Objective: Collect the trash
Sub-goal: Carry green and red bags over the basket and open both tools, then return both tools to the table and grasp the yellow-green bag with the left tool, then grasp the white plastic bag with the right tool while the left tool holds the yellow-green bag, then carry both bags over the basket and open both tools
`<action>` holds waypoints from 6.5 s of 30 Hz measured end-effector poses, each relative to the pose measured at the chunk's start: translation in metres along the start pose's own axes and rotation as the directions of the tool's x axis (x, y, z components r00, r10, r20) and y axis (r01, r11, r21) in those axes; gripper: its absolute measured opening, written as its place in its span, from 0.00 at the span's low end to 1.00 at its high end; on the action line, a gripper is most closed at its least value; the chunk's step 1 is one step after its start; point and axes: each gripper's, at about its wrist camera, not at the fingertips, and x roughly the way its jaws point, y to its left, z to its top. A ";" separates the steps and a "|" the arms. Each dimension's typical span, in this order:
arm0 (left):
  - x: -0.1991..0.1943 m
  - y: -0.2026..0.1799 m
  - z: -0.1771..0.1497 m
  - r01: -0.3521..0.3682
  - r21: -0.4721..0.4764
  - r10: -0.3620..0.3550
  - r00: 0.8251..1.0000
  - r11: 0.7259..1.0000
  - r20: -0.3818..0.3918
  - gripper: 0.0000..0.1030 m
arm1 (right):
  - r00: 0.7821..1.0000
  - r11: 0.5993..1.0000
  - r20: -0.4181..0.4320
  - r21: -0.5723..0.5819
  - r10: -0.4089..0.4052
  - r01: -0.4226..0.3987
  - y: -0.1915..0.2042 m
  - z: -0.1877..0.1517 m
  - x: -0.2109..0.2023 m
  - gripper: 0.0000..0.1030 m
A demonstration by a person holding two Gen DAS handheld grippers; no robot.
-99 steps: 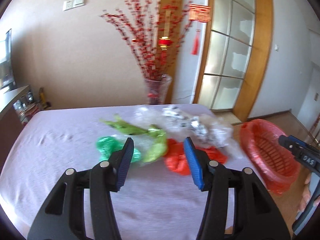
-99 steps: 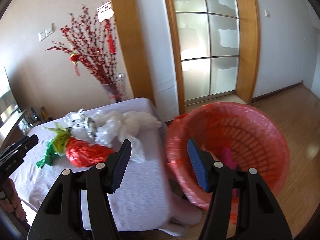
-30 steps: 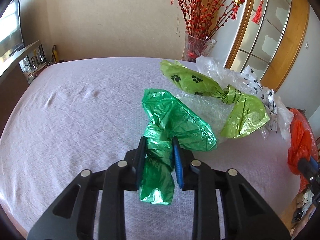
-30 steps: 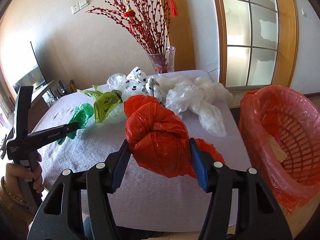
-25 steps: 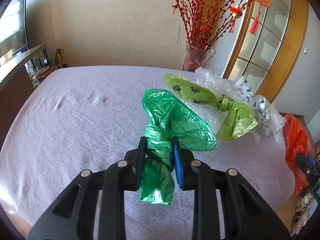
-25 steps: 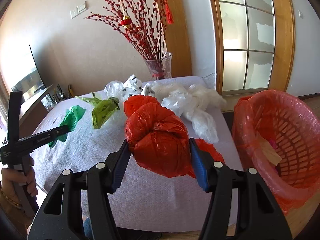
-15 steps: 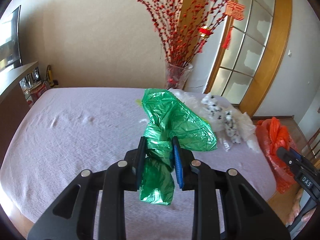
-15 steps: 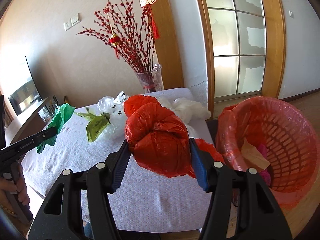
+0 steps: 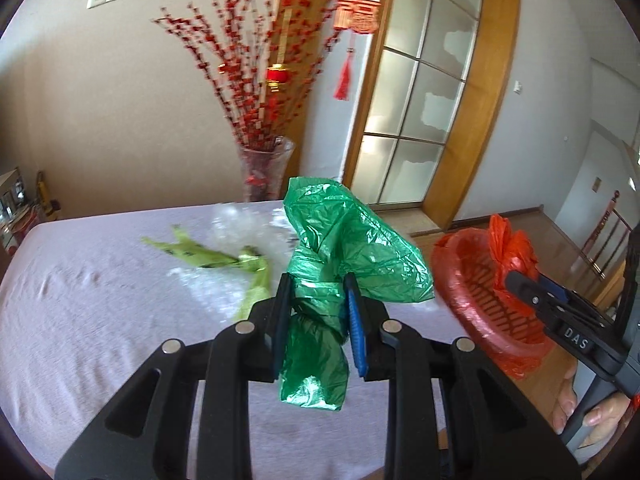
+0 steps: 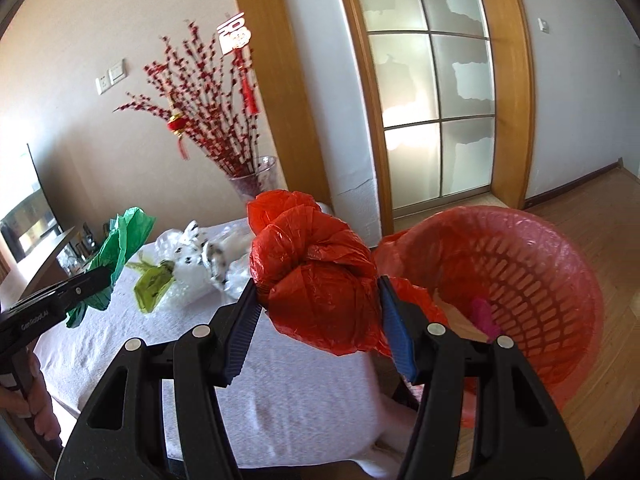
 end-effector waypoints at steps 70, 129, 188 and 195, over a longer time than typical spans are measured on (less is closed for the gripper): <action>0.050 -0.046 -0.020 -0.108 0.041 0.107 0.994 0.993 0.037 0.52 | 0.995 0.984 -0.047 0.156 -0.085 0.092 -0.092 0.002 0.007 0.53; -0.013 0.143 -0.021 -0.295 -0.193 0.304 0.952 0.936 0.020 0.04 | 0.953 0.998 -0.300 -0.027 0.046 -0.057 0.066 0.007 0.134 0.06; -0.017 0.022 0.005 -0.017 0.029 0.014 0.995 0.999 0.095 0.04 | 0.998 0.999 0.033 0.001 -0.045 0.045 0.005 0.020 0.002 0.03; -0.004 -0.022 0.004 0.097 0.081 -0.103 0.992 0.992 0.073 0.04 | 0.993 0.993 0.055 0.044 -0.107 0.105 -0.022 0.015 -0.015 0.03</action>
